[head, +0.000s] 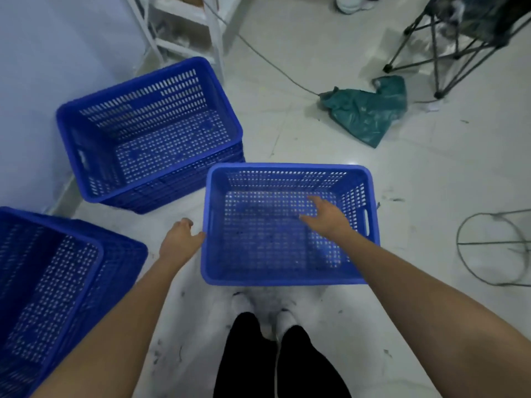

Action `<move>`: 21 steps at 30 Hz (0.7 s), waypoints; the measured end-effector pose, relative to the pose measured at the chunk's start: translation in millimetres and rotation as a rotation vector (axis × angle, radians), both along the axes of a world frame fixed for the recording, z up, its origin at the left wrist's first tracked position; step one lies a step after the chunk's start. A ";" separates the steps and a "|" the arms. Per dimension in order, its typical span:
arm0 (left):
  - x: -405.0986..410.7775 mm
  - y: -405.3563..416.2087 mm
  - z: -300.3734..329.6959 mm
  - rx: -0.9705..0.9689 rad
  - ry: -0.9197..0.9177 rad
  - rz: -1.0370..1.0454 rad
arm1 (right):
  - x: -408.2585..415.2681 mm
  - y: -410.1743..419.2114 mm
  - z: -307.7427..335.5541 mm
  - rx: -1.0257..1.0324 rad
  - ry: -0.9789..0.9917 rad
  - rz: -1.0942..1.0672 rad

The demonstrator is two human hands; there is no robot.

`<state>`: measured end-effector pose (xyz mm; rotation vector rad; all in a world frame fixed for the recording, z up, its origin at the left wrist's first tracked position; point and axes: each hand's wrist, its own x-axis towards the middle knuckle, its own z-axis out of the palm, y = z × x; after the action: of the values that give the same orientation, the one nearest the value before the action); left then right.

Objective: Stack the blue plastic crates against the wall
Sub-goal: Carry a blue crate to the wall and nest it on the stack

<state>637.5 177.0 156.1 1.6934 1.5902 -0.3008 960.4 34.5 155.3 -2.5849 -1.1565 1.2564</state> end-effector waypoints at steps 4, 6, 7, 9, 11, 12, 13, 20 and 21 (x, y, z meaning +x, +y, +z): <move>20.8 5.2 -21.7 -0.054 0.016 -0.040 | 34.3 -30.9 -13.2 -0.024 -0.024 -0.090; 28.2 12.6 -31.1 -0.073 0.021 -0.050 | 49.3 -43.2 -21.3 -0.040 -0.040 -0.134; 30.4 16.2 -36.6 -0.082 0.015 -0.042 | 56.2 -48.3 -27.0 -0.057 -0.044 -0.152; 33.4 25.0 -52.2 -0.084 0.008 -0.044 | 68.7 -54.5 -40.7 -0.091 -0.045 -0.185; 34.9 33.1 -70.7 -0.078 0.019 -0.060 | 77.3 -59.0 -57.3 -0.105 -0.055 -0.216; 35.3 36.3 -79.6 -0.077 0.027 -0.055 | 80.1 -60.8 -65.9 -0.111 -0.063 -0.223; 35.6 38.4 -87.5 -0.080 0.040 -0.040 | 82.5 -63.4 -75.0 -0.118 -0.070 -0.230; 49.2 44.4 -131.7 -0.202 0.164 0.098 | 104.9 -71.4 -124.2 -0.229 -0.085 -0.305; 51.3 46.0 -137.3 -0.219 0.173 0.113 | 111.0 -70.9 -132.1 -0.236 -0.090 -0.305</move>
<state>688.8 222.9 18.9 1.4367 1.7032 -0.5565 1071.4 -36.5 23.2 -2.8703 -0.6186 1.2851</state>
